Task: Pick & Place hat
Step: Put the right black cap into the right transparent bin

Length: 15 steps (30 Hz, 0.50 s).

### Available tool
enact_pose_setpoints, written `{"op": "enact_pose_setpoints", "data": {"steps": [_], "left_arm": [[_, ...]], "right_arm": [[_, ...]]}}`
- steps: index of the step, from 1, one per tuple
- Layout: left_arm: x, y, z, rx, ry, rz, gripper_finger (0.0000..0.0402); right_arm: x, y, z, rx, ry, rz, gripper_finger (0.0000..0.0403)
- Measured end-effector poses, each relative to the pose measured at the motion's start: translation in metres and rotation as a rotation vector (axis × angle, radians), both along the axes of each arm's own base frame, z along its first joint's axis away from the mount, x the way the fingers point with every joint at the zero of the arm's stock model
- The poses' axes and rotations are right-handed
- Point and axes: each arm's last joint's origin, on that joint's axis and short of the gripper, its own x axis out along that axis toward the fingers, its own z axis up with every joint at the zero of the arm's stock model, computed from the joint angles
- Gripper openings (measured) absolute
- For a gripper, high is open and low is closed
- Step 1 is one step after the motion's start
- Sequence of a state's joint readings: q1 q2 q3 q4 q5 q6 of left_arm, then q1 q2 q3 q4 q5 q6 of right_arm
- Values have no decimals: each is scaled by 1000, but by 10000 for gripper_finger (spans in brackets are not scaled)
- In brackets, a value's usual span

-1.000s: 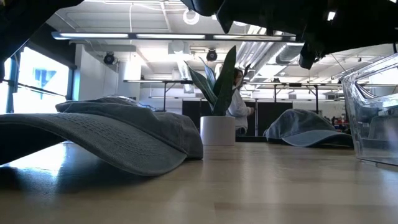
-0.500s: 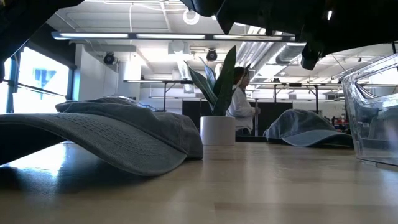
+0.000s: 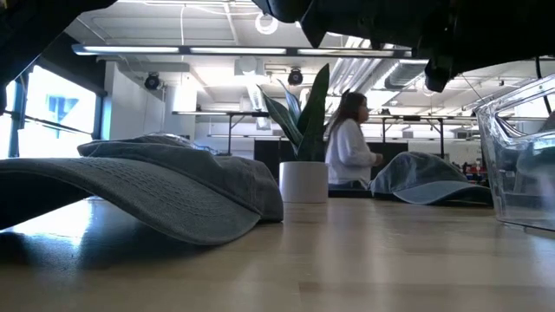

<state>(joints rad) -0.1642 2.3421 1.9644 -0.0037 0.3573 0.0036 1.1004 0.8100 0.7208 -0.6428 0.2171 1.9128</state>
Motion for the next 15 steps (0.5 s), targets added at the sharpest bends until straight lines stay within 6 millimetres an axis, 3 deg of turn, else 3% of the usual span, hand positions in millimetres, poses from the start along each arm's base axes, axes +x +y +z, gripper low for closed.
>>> {"op": "enact_pose_setpoints", "data": {"steps": [4, 7, 12, 15], "left_arm": [[0, 0, 0, 0, 0, 0, 110], [0, 0, 0, 0, 0, 0, 110], [0, 0, 0, -7, 4, 4, 110], [0, 0, 0, -8, 4, 4, 110]], "right_arm": [[-5, -3, -12, -69, 165, 23, 145], [-5, -3, -17, -107, 211, 26, 176], [-1, 1, -16, -107, 149, 13, 234], [3, 6, -8, -64, 23, -1, 247]]}}
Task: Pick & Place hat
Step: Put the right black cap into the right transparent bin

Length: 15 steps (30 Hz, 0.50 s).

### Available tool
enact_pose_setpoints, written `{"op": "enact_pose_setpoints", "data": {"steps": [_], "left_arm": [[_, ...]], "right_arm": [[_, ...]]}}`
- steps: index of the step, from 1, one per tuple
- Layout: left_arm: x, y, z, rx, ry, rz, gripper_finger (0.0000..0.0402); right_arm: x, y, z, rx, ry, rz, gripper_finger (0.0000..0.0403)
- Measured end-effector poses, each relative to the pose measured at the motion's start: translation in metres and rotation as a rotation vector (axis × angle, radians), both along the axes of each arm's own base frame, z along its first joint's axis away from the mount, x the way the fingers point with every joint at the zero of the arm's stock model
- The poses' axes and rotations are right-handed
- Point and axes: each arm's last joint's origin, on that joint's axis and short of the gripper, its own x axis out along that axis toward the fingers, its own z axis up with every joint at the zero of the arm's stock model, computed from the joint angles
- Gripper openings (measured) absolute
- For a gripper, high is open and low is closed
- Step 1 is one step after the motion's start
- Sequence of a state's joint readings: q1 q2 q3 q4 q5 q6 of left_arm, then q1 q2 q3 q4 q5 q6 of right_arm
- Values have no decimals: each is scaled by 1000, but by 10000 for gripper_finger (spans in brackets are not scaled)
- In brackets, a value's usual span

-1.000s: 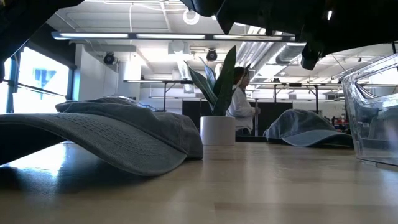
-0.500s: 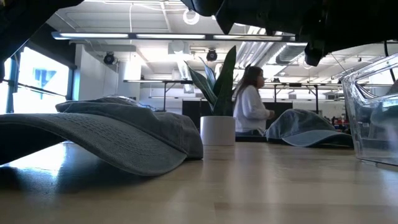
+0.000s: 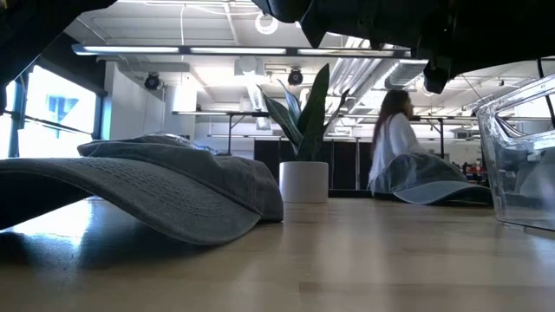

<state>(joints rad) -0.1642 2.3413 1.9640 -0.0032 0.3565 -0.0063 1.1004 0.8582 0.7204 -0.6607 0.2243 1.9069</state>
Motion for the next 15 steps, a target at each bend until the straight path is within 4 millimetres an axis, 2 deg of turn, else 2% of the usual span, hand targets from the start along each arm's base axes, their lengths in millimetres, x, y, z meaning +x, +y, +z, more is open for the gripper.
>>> {"op": "enact_pose_setpoints", "data": {"steps": [4, 6, 11, 15], "left_arm": [[0, 0, 0, 0, 0, -2, 110], [0, 0, 0, -1, 0, -5, 110], [0, 0, 0, -4, 1, -7, 110], [0, 0, 0, -5, 1, -7, 110]], "right_arm": [[5, 3, 17, 98, -188, -44, 241], [5, 2, 21, 116, -226, -55, 233], [4, 7, 4, 99, 1, -24, 221], [10, 17, -2, 74, -10, -21, 222]]}}
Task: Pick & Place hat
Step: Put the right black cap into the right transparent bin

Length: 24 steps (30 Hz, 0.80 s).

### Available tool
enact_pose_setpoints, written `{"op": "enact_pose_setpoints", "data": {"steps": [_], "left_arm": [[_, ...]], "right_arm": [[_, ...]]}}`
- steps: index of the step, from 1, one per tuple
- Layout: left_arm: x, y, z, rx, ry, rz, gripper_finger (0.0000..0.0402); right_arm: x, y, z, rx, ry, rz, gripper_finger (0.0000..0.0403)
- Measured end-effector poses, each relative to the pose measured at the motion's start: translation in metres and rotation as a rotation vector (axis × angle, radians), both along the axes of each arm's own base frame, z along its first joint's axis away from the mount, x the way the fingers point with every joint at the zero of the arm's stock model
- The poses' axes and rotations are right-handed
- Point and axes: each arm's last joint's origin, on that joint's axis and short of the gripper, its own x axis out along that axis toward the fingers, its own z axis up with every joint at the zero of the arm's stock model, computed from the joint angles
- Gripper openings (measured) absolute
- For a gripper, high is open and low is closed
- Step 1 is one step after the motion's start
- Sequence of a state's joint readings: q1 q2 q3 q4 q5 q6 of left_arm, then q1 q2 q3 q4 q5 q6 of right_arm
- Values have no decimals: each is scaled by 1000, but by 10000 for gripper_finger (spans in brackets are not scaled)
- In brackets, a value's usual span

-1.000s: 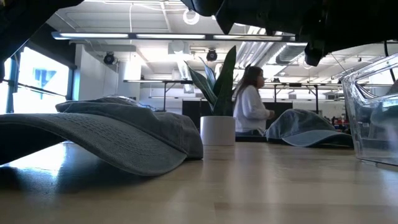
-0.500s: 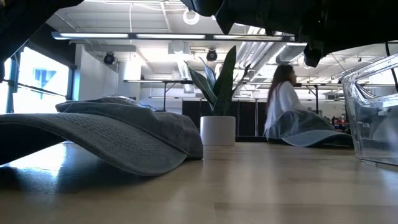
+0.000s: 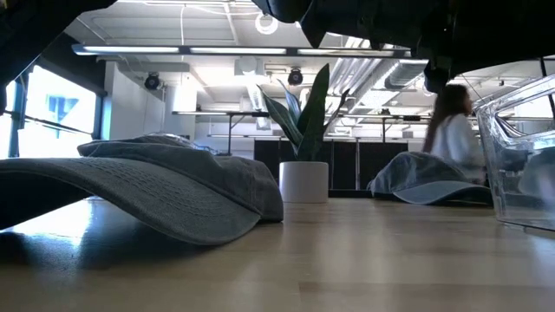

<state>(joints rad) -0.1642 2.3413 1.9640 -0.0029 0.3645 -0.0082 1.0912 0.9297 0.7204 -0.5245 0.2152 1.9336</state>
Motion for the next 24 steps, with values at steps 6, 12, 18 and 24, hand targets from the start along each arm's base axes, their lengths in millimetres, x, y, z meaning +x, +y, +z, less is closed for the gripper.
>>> {"op": "enact_pose_setpoints", "data": {"steps": [6, 12, 18, 24], "left_arm": [[0, 0, 0, 3, 0, 6, 110], [0, 0, 0, 3, 0, 7, 110], [0, 0, -1, 5, 9, 8, 110], [-8, 2, 2, 20, 104, 16, 110]], "right_arm": [[9, 6, 14, 25, -254, -89, 218], [10, 0, 11, 59, -141, -111, 211], [20, 8, 7, 84, -121, -99, 212], [29, 12, 9, 83, -210, -137, 208]]}}
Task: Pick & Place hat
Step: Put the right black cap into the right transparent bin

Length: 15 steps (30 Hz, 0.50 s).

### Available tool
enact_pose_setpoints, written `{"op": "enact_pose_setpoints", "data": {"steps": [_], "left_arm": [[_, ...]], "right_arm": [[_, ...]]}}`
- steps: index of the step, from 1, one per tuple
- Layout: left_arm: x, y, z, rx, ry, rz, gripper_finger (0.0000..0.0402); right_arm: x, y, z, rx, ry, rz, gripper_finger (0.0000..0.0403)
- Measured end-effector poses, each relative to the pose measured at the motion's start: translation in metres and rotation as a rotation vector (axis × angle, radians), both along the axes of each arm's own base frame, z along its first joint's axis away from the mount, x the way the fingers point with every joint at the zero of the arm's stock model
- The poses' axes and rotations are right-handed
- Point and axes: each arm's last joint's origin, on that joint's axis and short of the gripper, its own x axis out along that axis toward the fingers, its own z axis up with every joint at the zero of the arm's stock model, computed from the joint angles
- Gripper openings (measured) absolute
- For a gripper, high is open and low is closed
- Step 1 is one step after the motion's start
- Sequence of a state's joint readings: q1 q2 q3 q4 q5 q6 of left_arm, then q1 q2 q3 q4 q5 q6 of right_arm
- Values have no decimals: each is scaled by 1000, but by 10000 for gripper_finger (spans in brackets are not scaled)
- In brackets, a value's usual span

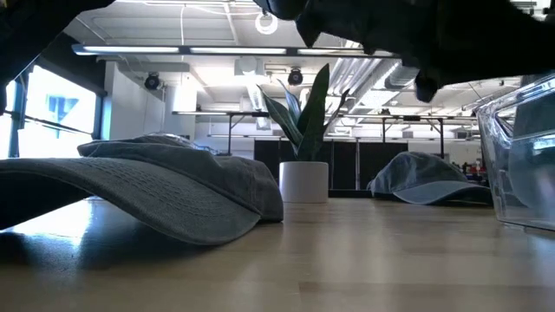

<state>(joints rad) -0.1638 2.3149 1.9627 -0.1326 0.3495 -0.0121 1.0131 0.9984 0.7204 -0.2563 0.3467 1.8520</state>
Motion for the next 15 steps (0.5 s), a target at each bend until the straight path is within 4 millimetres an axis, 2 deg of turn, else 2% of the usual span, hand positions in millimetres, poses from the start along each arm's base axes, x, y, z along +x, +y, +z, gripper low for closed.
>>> {"op": "enact_pose_setpoints", "data": {"steps": [3, 8, 15], "left_arm": [[-9, 2, 19, -9, 32, 13, 110], [-28, 5, 47, 0, 91, 13, 110], [-64, 11, 98, 8, 127, 11, 110]], "right_arm": [[5, -2, -1, -22, -17, -36, 188], [17, -8, -4, -40, -3, -95, 124], [33, -18, 4, -22, -102, -182, 44]]}}
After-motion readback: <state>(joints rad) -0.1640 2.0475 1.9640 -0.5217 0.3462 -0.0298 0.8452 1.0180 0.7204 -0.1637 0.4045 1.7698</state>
